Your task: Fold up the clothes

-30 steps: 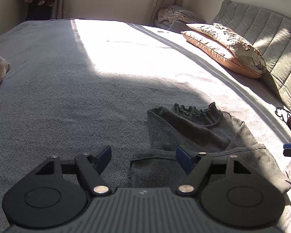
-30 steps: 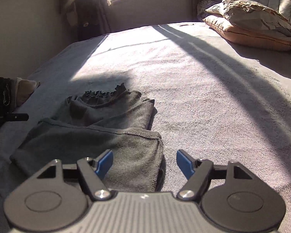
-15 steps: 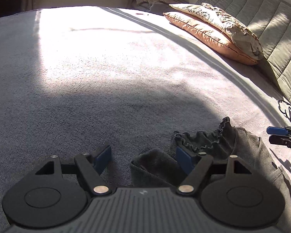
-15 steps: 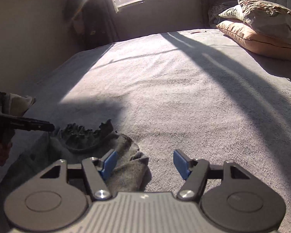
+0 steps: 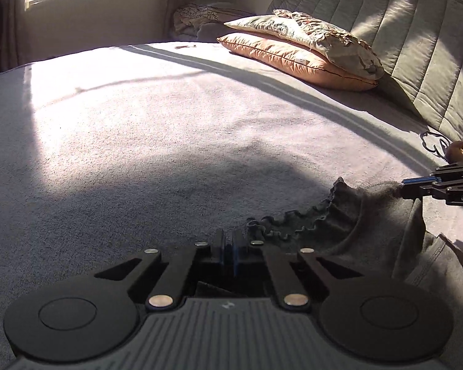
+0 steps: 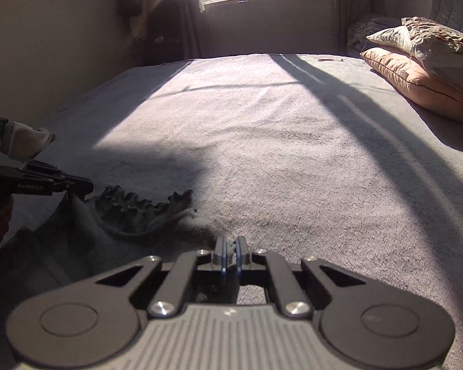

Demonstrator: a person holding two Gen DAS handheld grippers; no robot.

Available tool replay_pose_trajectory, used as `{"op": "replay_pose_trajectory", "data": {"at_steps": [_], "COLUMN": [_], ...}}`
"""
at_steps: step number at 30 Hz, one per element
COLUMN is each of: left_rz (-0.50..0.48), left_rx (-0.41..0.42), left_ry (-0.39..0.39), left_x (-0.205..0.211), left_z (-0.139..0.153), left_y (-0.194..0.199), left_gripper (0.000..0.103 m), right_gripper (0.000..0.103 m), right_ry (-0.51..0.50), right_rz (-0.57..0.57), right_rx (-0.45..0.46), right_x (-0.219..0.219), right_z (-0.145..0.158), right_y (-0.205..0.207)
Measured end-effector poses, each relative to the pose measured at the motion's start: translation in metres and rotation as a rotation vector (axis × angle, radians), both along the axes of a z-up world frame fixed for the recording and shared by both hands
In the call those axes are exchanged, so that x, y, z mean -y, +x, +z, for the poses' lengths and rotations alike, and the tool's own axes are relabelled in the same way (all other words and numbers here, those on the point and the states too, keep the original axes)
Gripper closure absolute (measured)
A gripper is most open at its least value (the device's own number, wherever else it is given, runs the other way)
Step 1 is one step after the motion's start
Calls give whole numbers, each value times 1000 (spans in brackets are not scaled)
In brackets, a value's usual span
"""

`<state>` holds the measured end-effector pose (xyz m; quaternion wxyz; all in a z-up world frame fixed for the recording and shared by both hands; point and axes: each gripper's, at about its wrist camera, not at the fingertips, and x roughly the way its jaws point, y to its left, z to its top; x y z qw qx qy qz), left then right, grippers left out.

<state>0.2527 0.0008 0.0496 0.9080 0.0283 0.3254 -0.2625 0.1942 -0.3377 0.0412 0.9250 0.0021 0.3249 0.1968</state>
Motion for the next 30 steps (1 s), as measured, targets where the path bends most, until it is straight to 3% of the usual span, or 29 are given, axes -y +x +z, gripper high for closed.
{"op": "replay_pose_trajectory", "data": {"at_steps": [4, 6, 10, 15, 17, 19, 21, 22, 23, 25, 26, 27, 30], "left_rz": [-43, -40, -37, -232, -289, -257, -206, -180, -166, -156, -154, -150, -55], "left_rx": [67, 64, 90, 136, 123, 95, 73, 63, 49, 29, 26, 23, -26], "left_ry": [-53, -30, -77, -101, -82, -71, -81, -93, -107, -122, -111, -101, -84], "left_x": [-13, -14, -25, -34, -38, -41, -41, -40, -38, -30, -24, -18, -6], "left_z": [20, 22, 33, 50, 49, 43, 41, 41, 42, 43, 43, 43, 39], "left_y": [-24, -29, -51, -128, -152, -156, -148, -141, -134, -123, -119, -115, -107], "left_gripper": [99, 99, 99, 99, 96, 95, 93, 92, 83, 59, 52, 52, 52], "right_gripper": [97, 97, 97, 97, 97, 97, 94, 91, 84, 61, 42, 30, 29], "right_ry": [-34, -35, -4, -118, -177, -245, -252, -234, -190, -92, -42, 7, 119], "right_rz": [66, 97, 100, 345, 447, 506, 460, 430, 392, 335, 312, 288, 247], "right_rx": [114, 143, 152, 160, 123, 48, 14, 0, 7, 47, 71, 92, 66], "right_x": [-2, 0, 4, -19, -26, -27, -23, -21, -18, -15, -16, -17, -34], "right_z": [30, 38, 43, 51, 49, 35, 25, 23, 25, 36, 41, 45, 46], "right_y": [-40, -61, -90, -150, -172, -183, -178, -174, -170, -164, -160, -157, -127]}}
